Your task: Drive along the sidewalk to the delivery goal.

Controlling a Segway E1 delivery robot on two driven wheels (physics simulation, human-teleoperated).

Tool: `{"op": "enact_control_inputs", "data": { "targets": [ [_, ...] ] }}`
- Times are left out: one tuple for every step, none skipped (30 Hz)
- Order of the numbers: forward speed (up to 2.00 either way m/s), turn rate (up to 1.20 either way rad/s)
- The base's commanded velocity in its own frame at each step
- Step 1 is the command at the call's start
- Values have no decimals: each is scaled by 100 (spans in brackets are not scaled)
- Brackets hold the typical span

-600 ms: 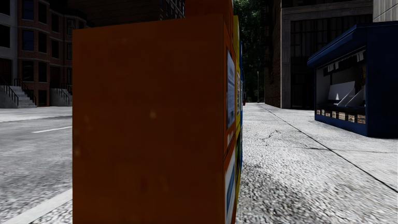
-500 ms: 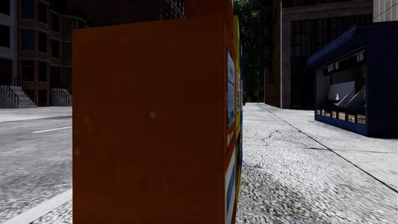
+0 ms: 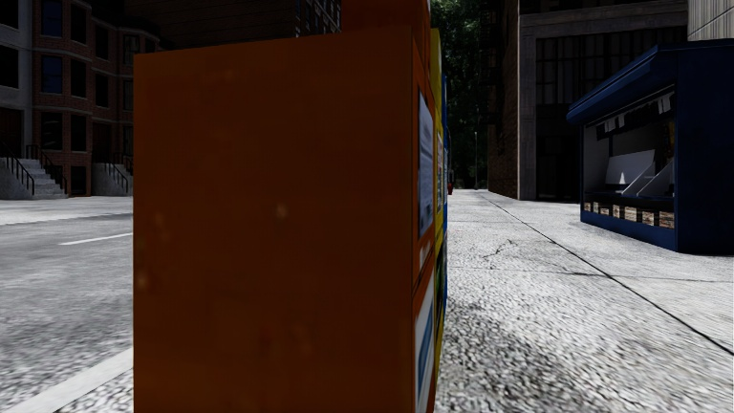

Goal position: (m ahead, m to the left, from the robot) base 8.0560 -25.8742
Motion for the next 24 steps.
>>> {"op": "enact_control_inputs", "data": {
  "targets": [
    [0, 0],
    [0, 0],
    [0, 0],
    [0, 0],
    [0, 0],
    [0, 0],
    [0, 0],
    [0, 0],
    [0, 0],
    [0, 0],
    [0, 0],
    [0, 0],
    [0, -9],
    [0, -9],
    [0, -20],
    [-23, -29],
    [-29, -34],
    [-29, -34],
    [-31, -46],
    [-31, -52],
    [-32, -54],
    [-32, -54],
    [-32, -54],
    [-32, -56]
  ]
}}
